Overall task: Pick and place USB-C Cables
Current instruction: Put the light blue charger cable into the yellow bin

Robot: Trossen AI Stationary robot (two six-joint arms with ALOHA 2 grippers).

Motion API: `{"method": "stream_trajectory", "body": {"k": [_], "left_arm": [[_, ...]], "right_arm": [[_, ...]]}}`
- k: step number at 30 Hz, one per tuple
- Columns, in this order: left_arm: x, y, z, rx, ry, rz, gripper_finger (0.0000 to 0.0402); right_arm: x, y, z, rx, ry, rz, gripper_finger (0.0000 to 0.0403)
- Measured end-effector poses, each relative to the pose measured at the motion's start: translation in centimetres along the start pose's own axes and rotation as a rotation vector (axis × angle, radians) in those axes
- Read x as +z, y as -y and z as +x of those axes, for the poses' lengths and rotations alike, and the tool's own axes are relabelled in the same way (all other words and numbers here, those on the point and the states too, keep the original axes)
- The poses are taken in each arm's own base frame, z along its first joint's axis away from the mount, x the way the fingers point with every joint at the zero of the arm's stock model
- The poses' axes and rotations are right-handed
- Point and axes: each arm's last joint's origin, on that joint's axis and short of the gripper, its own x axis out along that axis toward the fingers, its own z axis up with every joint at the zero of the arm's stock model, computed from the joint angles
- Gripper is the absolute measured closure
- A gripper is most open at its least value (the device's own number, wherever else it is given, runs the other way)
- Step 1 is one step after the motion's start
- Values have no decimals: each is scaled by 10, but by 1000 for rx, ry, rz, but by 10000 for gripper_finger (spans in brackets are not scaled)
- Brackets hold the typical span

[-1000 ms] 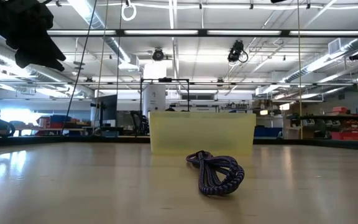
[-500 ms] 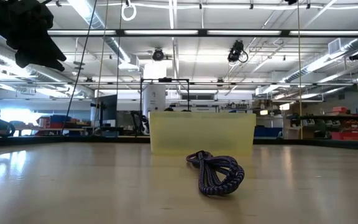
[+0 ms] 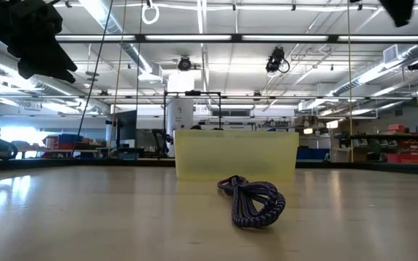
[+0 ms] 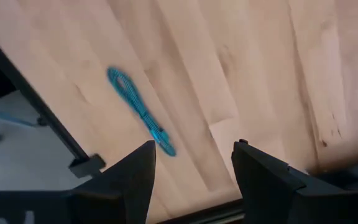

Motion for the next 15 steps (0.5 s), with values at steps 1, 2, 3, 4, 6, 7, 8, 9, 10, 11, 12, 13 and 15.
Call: {"method": "stream_trajectory", "body": {"k": [1,2,3,4,6,7,8,9,10,11,12,13,15], "left_arm": [[0,0,0,0,0,0,214],[0,0,0,0,0,0,214],[0,0,0,0,0,-1,214],[0,0,0,0,0,-4,214],[0,0,0,0,0,-7,214],[0,0,0,0,0,-7,214],[0,0,0,0,0,-7,214],[0,0,0,0,1,-7,214],[0,0,0,0,0,-8,214],[0,0,0,1,0,-8,214],[0,0,0,1,-1,-8,214],[0,0,0,3,-4,-7,214],[-1,-1,0,6,-9,-15,214]], "right_arm": [[-5,-4,2,-10,10,-19,186],[-10,-7,4,-21,19,-33,186],[-16,-9,6,-36,26,-44,186],[-21,-11,8,-52,30,-54,186],[-33,-14,13,-75,41,-67,186],[-39,-16,15,-81,40,-71,186],[-44,-18,18,-81,40,-73,186],[-49,-21,22,-73,46,-73,186],[-52,-24,27,-56,55,-73,186],[-55,-29,32,-34,65,-68,186],[-58,-33,38,-8,76,-64,186],[-60,-37,44,19,90,-60,186],[-63,-45,56,69,118,-50,186]]}}
